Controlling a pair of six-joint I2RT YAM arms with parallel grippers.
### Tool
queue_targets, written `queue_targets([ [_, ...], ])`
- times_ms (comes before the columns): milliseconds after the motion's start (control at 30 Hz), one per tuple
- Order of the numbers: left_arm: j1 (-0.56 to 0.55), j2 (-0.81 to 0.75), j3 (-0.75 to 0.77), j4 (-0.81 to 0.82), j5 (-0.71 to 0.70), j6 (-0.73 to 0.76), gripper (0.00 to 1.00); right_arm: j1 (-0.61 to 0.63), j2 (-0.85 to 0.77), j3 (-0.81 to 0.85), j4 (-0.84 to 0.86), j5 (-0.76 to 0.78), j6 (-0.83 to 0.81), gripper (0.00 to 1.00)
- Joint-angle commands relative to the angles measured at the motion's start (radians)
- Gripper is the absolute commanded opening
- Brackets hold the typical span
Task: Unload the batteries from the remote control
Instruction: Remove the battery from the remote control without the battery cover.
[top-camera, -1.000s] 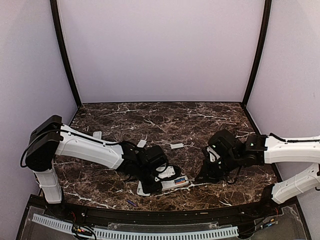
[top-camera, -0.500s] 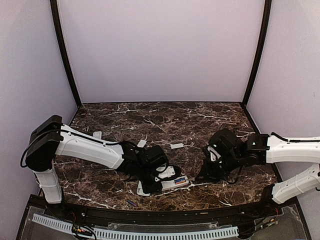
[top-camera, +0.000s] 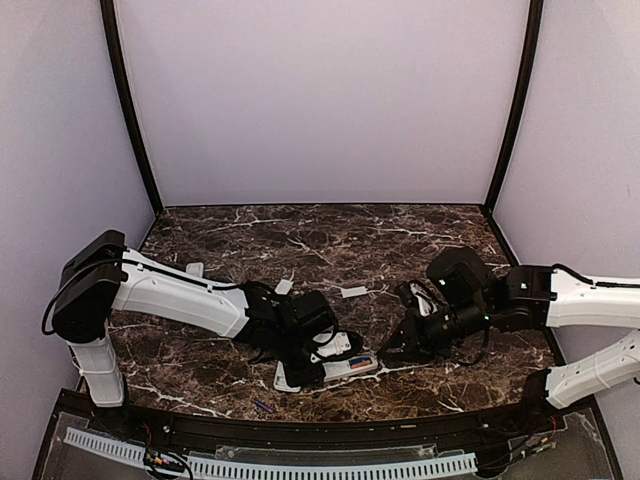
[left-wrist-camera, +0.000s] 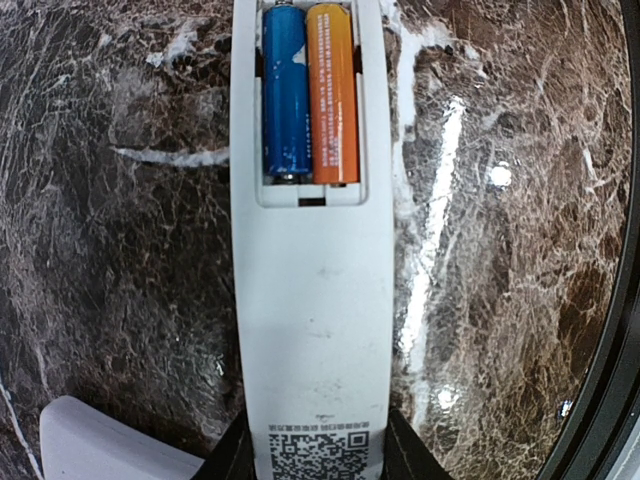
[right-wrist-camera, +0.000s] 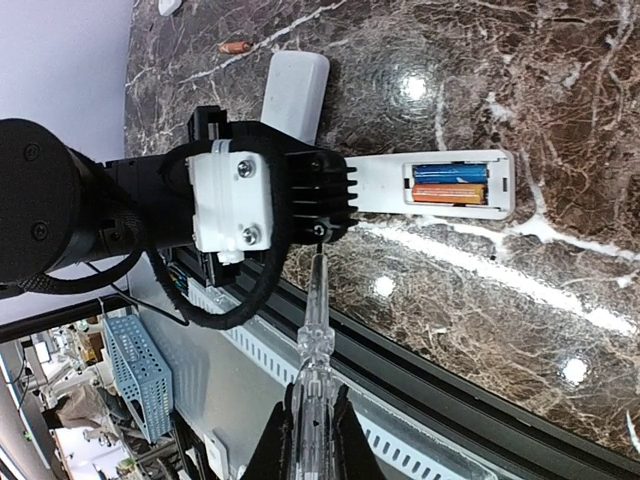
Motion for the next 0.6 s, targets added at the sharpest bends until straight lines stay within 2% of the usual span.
queue_targets([
  [0, -0.009, 0.043, 0.002, 0.022, -0.015, 0.012, 0.17, 0.005, -0.018, 0.036, -0.105, 0.08, 0.021, 0.0],
  [167, -0.009, 0.044, 0.004, 0.018, -0.016, 0.013, 0.17, -0.007, -0.016, 0.025, -0.17, 0.127, 0.015, 0.0],
  [567, -0.011, 0.044, 0.003, 0.018, -0.013, 0.015, 0.17, -0.075, 0.035, -0.006, -0.108, 0.069, -0.051, 0.0],
])
